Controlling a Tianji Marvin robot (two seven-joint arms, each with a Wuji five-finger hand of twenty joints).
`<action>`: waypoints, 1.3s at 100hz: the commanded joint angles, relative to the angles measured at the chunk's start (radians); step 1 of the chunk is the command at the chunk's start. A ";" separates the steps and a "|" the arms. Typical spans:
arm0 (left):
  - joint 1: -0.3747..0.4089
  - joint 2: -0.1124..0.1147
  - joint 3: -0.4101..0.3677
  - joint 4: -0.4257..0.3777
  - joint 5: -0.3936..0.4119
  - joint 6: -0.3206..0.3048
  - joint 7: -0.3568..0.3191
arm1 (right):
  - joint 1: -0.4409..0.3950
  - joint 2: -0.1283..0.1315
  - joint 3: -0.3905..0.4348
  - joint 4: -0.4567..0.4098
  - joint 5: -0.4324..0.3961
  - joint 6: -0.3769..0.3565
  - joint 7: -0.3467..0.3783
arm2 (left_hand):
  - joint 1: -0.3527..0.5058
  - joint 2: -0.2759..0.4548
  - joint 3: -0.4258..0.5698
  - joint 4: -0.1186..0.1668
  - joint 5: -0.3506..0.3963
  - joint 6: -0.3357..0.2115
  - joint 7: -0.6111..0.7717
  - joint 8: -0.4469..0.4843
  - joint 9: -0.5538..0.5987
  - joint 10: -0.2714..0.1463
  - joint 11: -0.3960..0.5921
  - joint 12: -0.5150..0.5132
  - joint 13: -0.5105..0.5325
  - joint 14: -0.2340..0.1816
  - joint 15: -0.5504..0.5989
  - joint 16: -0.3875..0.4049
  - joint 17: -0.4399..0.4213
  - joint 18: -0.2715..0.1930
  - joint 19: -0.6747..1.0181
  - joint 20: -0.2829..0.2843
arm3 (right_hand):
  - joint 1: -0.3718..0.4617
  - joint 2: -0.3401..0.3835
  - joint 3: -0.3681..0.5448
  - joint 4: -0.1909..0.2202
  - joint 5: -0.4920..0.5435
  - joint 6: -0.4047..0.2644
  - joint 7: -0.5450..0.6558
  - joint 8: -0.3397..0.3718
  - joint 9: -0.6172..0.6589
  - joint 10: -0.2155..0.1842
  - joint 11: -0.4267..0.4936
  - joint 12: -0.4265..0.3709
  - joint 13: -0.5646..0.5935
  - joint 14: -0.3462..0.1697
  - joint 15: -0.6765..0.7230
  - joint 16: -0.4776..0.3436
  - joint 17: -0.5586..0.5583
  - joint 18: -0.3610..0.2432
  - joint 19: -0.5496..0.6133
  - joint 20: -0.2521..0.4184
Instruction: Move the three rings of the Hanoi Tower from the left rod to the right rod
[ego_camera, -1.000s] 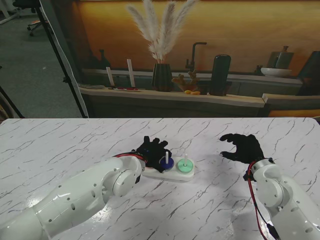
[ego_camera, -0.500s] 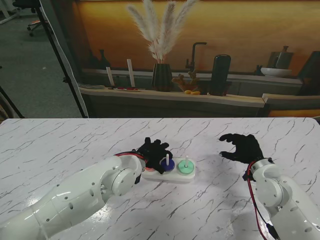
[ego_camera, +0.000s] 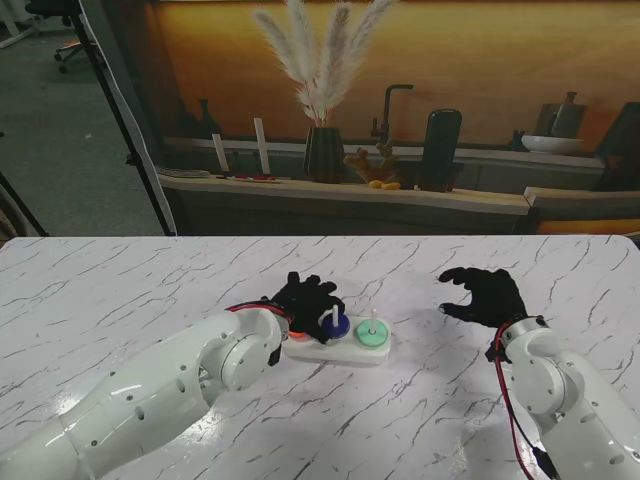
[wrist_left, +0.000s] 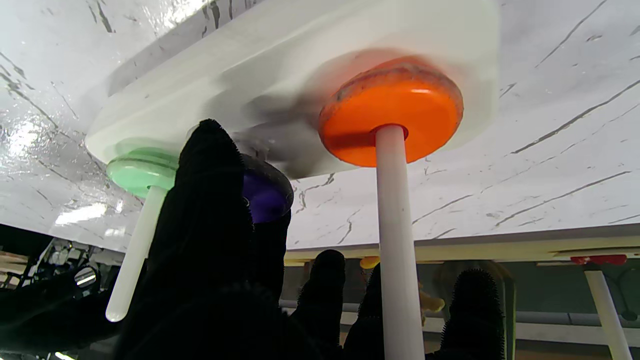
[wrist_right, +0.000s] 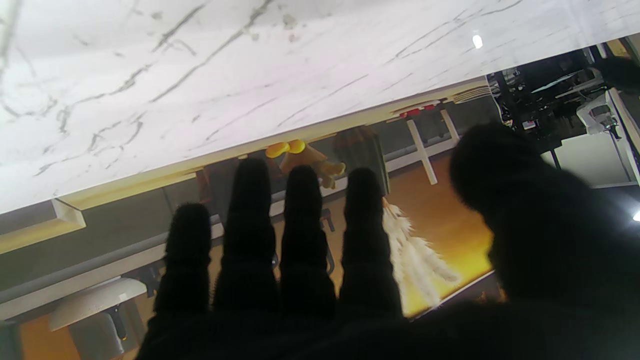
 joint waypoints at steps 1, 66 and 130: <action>0.006 0.001 -0.011 -0.028 0.000 -0.026 -0.025 | -0.006 -0.006 -0.005 0.001 0.002 -0.002 -0.001 | 0.078 0.069 0.030 -0.003 0.080 -0.102 0.116 0.041 0.015 -0.004 0.004 0.012 0.029 -0.003 0.005 0.011 -0.011 0.000 0.028 -0.007 | -0.001 0.012 0.015 0.042 -0.009 -0.012 0.010 0.010 -0.001 0.000 0.007 -0.002 -0.022 0.004 0.012 -0.008 -0.007 0.311 0.018 -0.008; 0.052 0.024 -0.147 -0.175 -0.023 -0.059 -0.141 | -0.001 -0.007 -0.012 0.006 0.003 -0.006 -0.005 | 0.072 0.069 0.029 0.000 0.085 -0.088 0.108 0.030 0.018 -0.002 -0.001 0.008 0.029 0.001 -0.001 0.006 -0.013 0.001 0.014 -0.015 | 0.000 0.011 0.016 0.042 -0.007 -0.012 0.011 0.010 -0.001 -0.001 0.007 -0.002 -0.021 0.002 0.012 -0.008 -0.007 0.310 0.018 -0.008; 0.033 0.021 -0.152 -0.193 -0.109 -0.044 -0.164 | -0.002 -0.008 -0.013 0.004 0.006 -0.006 -0.007 | 0.065 0.072 0.028 0.000 0.090 -0.082 0.096 0.032 0.020 -0.001 -0.003 0.007 0.029 0.002 -0.002 0.004 -0.010 0.002 0.009 -0.014 | 0.001 0.012 0.016 0.042 -0.006 -0.014 0.012 0.010 0.000 0.000 0.007 -0.002 -0.022 0.002 0.012 -0.008 -0.007 0.312 0.019 -0.008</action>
